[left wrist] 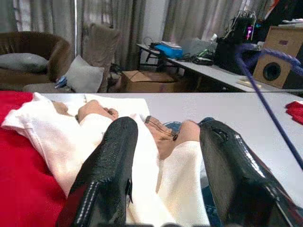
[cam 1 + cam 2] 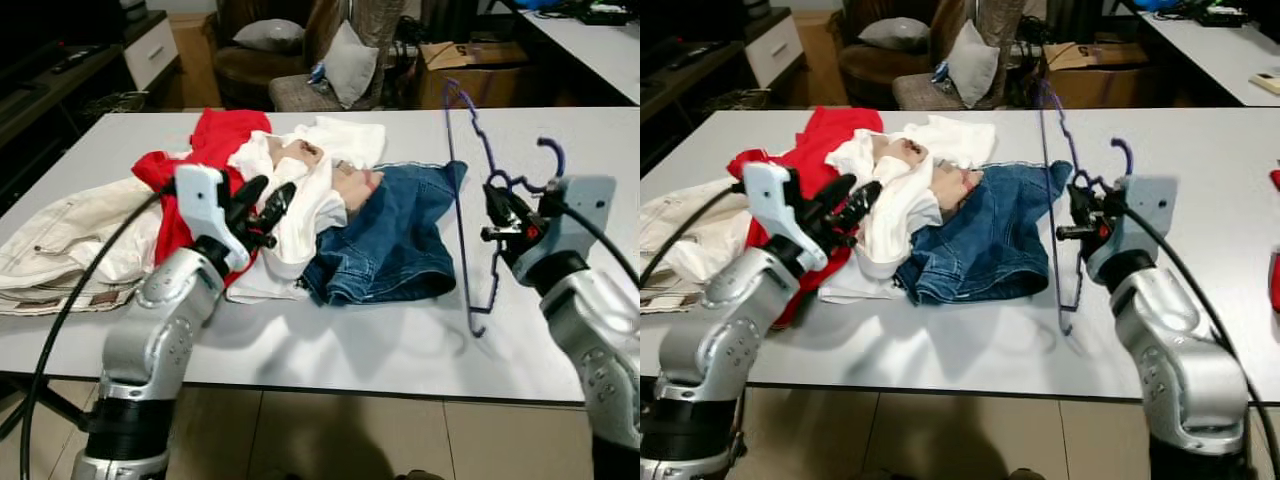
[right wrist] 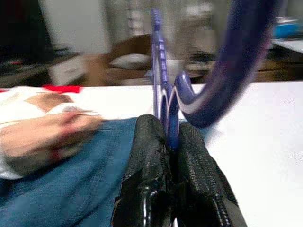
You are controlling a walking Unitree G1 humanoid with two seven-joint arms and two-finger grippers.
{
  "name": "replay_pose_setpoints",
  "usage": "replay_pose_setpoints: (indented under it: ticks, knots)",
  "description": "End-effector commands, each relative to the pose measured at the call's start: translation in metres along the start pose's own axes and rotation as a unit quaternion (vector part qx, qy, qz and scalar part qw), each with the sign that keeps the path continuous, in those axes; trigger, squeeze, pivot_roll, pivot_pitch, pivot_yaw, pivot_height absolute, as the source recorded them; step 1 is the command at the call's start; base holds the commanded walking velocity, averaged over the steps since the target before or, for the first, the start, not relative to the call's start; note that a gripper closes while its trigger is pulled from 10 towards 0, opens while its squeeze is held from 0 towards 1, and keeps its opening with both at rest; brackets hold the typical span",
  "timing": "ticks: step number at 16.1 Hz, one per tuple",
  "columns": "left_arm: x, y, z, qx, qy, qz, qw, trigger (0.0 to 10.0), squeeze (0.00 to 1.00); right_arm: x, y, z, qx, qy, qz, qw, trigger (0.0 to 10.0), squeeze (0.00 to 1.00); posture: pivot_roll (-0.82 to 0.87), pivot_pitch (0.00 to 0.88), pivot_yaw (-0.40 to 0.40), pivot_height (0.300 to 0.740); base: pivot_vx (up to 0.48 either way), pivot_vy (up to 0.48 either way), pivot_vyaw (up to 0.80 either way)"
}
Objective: Hang hanger
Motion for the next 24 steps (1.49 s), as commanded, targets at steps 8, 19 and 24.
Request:
replay_pose_setpoints:
  ticks: [8,19,24]
  knots:
    - [-0.008,-0.017,0.006,-0.02,0.04,-0.049,0.998,10.0,0.39,-0.022,0.012,0.0,0.042,0.029,0.02,0.999,10.0,0.0,-0.15,0.0,0.058,0.74,0.0,-0.46,0.0]
    - [-0.016,-0.03,0.013,-0.043,0.056,-0.066,0.995,10.0,0.38,-0.038,0.006,0.0,0.033,0.066,0.03,0.997,10.0,0.0,-0.15,0.0,0.053,0.74,0.0,-0.439,0.0]
    - [-0.014,-0.034,0.01,-0.048,0.051,-0.052,0.996,10.0,0.29,-0.031,-0.003,0.004,0.024,0.036,0.026,0.999,10.0,0.0,-0.15,0.0,0.059,0.74,0.0,-0.06,0.0]
Point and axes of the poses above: a point about 5 cm out from each wrist's last joint towards the gripper, its own z axis pointing back from the gripper into the wrist, its own y axis along the axis of the wrist's last joint, x = y × z, the point moved 2 cm from there along -z, pointing out of the wrist towards the gripper
